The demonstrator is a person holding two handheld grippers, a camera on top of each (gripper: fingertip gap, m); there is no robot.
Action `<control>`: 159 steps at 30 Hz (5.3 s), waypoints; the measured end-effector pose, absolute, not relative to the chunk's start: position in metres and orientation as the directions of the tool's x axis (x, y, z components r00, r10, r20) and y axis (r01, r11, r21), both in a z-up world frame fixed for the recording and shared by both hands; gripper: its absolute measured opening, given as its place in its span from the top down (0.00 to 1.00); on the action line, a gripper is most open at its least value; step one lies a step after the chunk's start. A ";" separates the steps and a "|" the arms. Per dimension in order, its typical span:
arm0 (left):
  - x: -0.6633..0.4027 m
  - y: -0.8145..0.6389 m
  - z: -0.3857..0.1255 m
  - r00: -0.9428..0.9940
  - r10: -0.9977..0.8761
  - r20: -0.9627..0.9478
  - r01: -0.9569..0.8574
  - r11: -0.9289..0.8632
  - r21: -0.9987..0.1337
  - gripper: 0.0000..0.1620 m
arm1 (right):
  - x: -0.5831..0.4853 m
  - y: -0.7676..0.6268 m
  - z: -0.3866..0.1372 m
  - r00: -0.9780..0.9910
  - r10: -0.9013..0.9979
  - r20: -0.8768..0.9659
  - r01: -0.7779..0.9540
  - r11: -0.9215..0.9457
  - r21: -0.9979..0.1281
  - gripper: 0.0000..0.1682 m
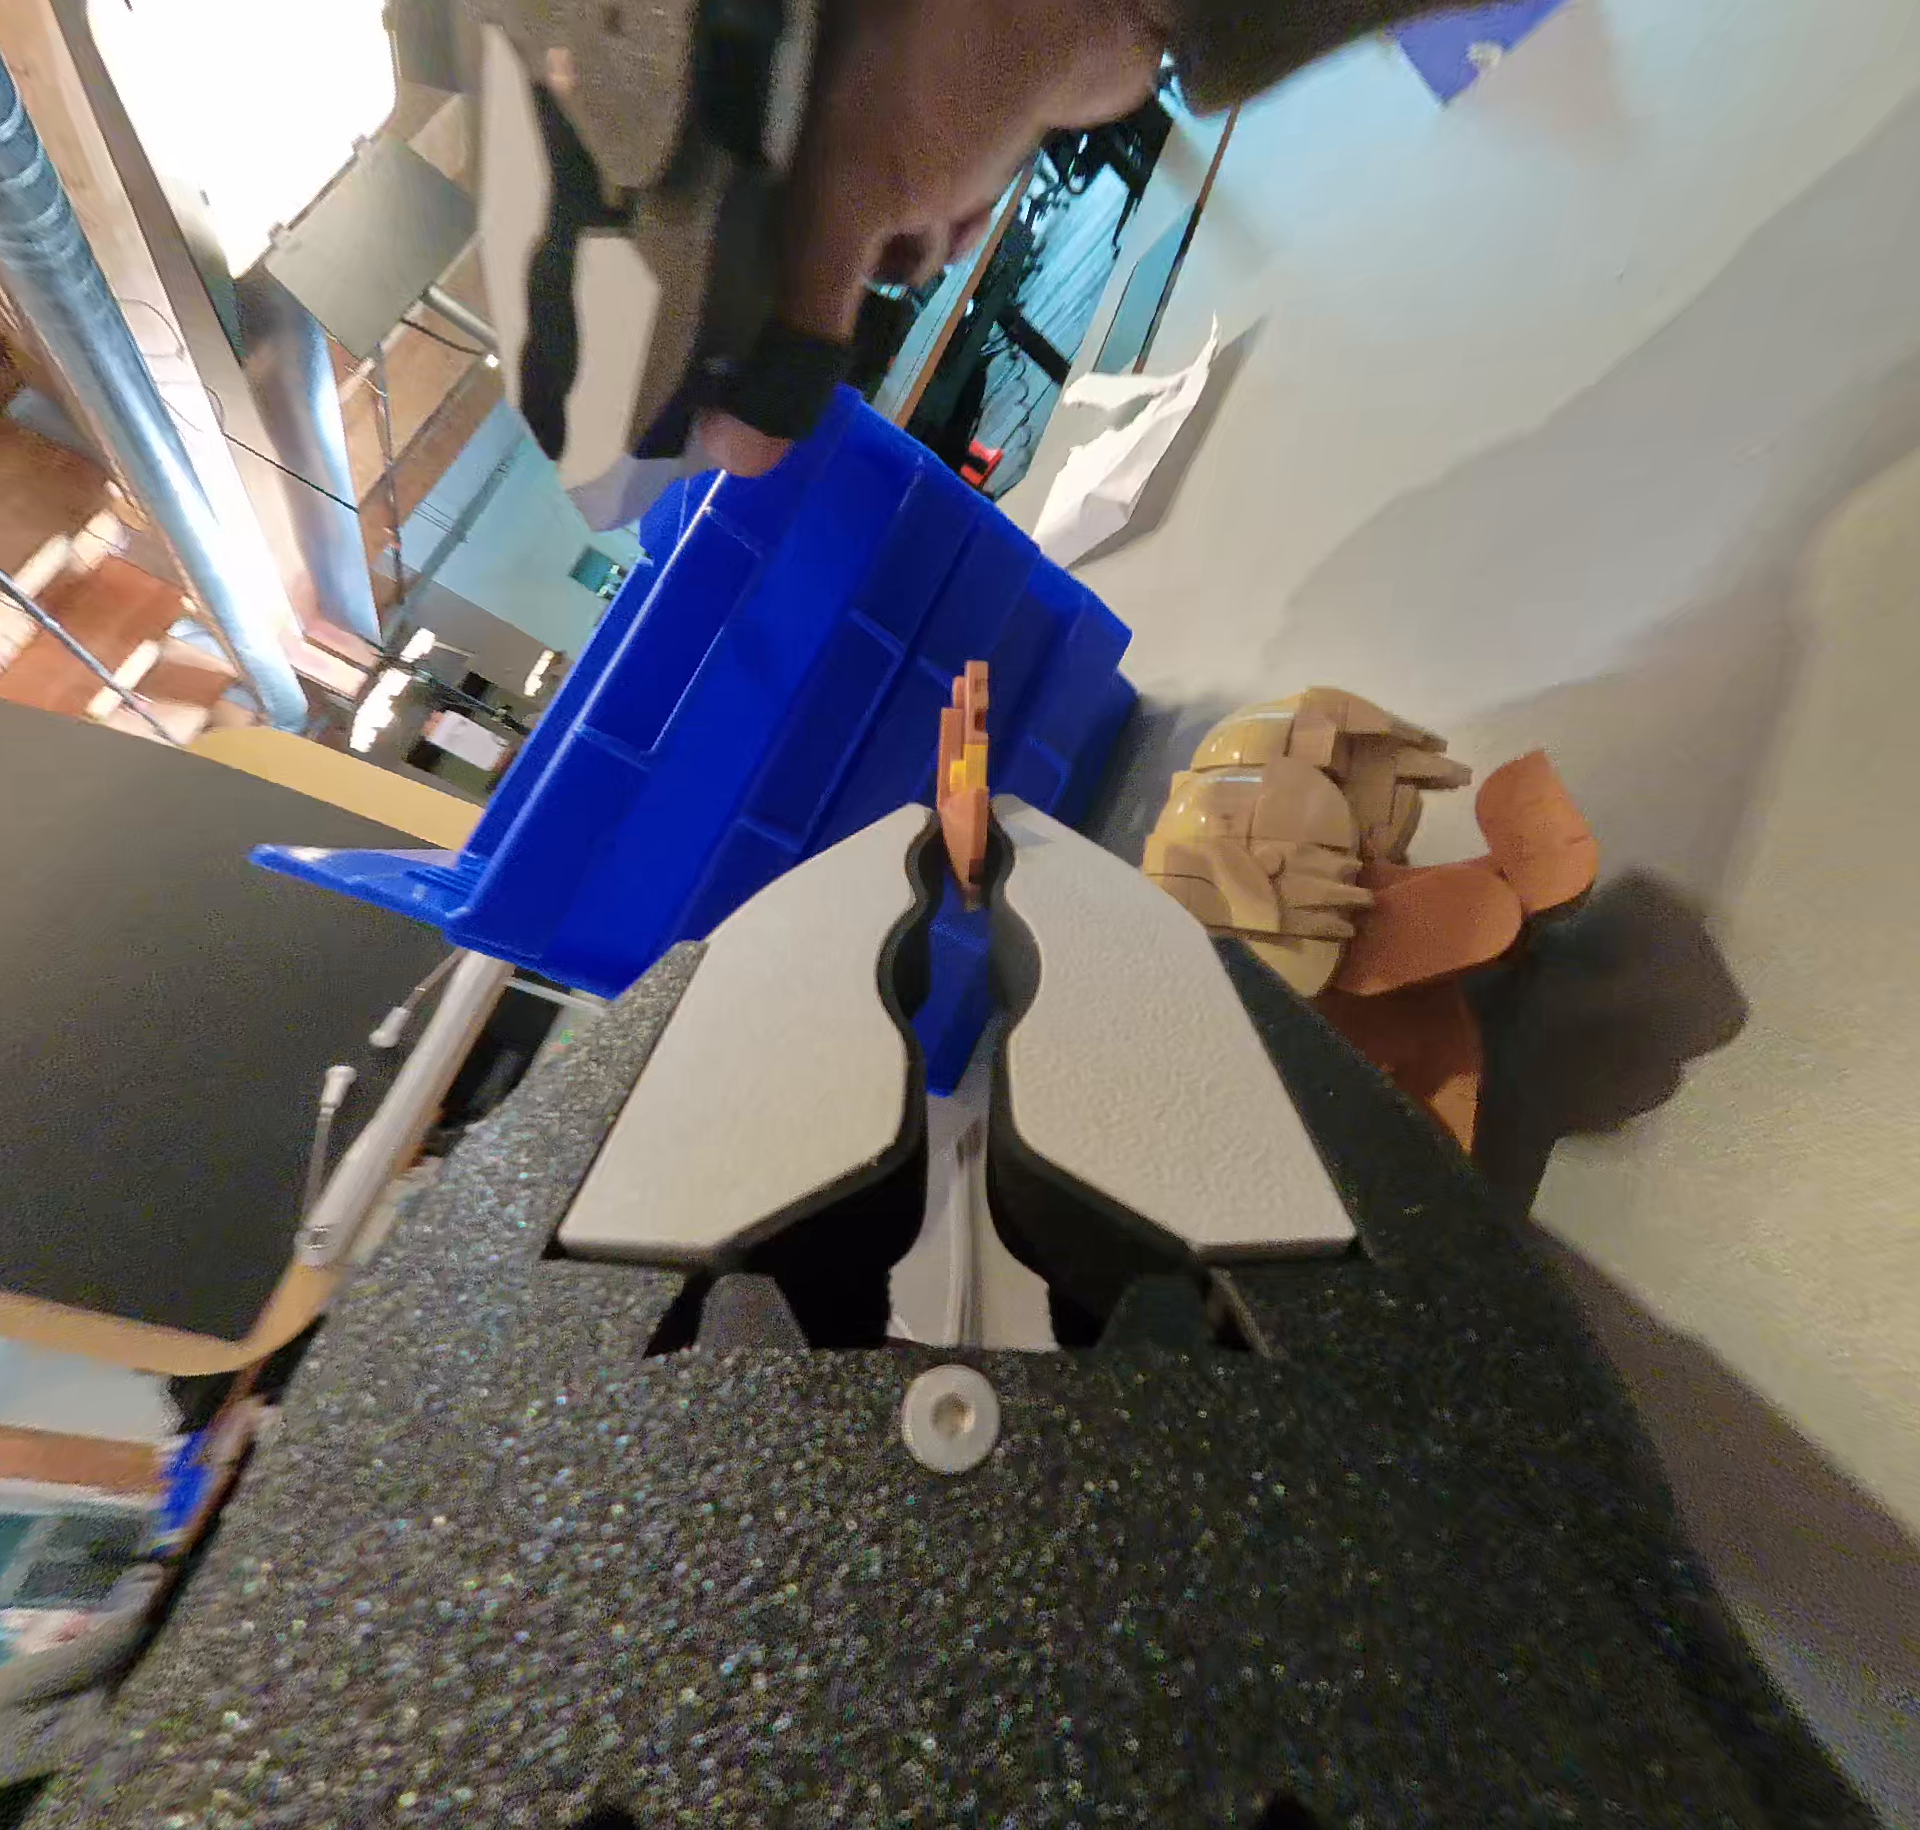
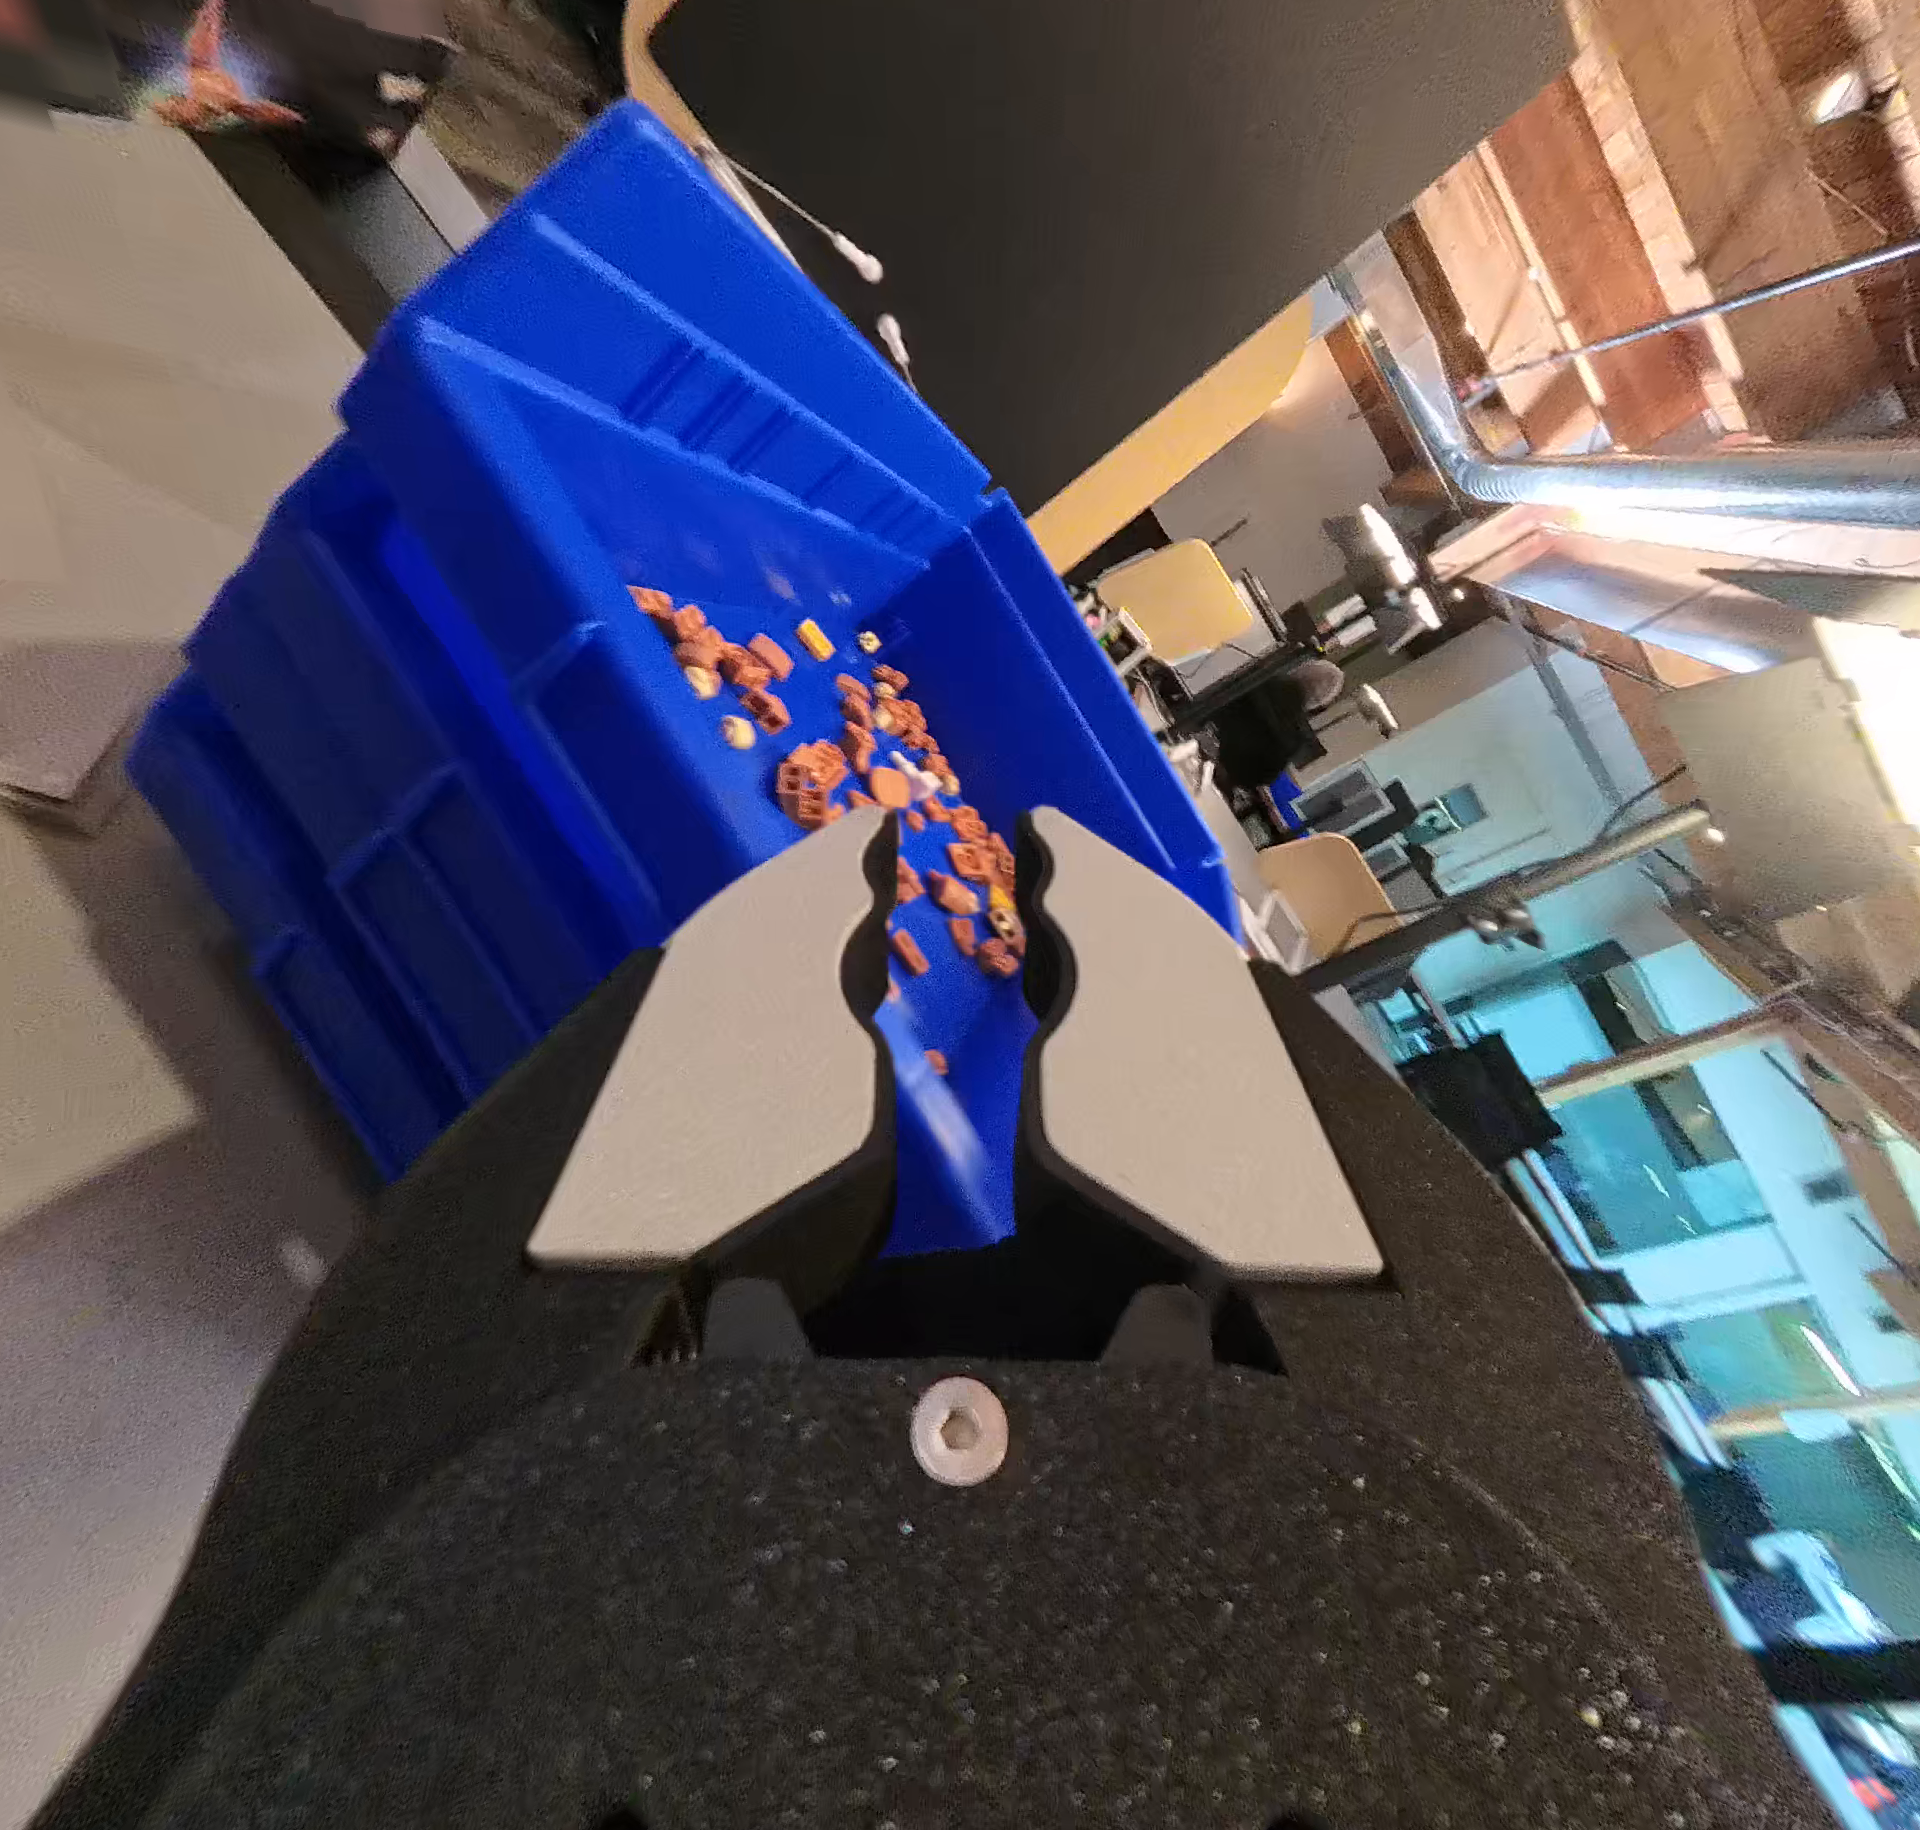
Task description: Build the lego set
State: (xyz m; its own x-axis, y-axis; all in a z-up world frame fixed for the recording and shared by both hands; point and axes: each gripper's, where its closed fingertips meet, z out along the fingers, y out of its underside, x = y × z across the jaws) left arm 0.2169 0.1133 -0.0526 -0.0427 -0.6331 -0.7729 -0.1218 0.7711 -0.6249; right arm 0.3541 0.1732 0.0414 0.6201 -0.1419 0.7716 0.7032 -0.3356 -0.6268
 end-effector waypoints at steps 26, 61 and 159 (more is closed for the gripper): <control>0.204 0.082 -0.052 -0.485 -0.862 -0.147 -0.041 0.190 -0.981 0.96 | 0.201 0.092 -0.047 0.675 0.644 0.360 0.458 0.017 -0.889 0.93; 0.200 0.074 -0.051 -0.513 -0.845 -0.147 -0.055 0.204 -0.977 0.96 | 0.192 0.079 -0.036 0.641 0.701 0.312 0.363 0.081 -0.928 0.96; 0.167 0.166 -0.146 -0.553 -0.483 -0.678 -0.395 0.869 -0.297 0.78 | 0.237 0.119 -0.065 0.291 0.213 0.933 0.948 0.064 -0.311 0.97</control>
State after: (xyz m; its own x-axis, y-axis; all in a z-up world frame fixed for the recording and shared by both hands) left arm 0.1674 0.1663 -0.1460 -0.5535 -0.4831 -0.6784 -0.3949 0.8694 -0.2970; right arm 0.2374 0.1189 -0.0647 0.2911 0.2131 0.9326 0.9484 0.0638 -0.3106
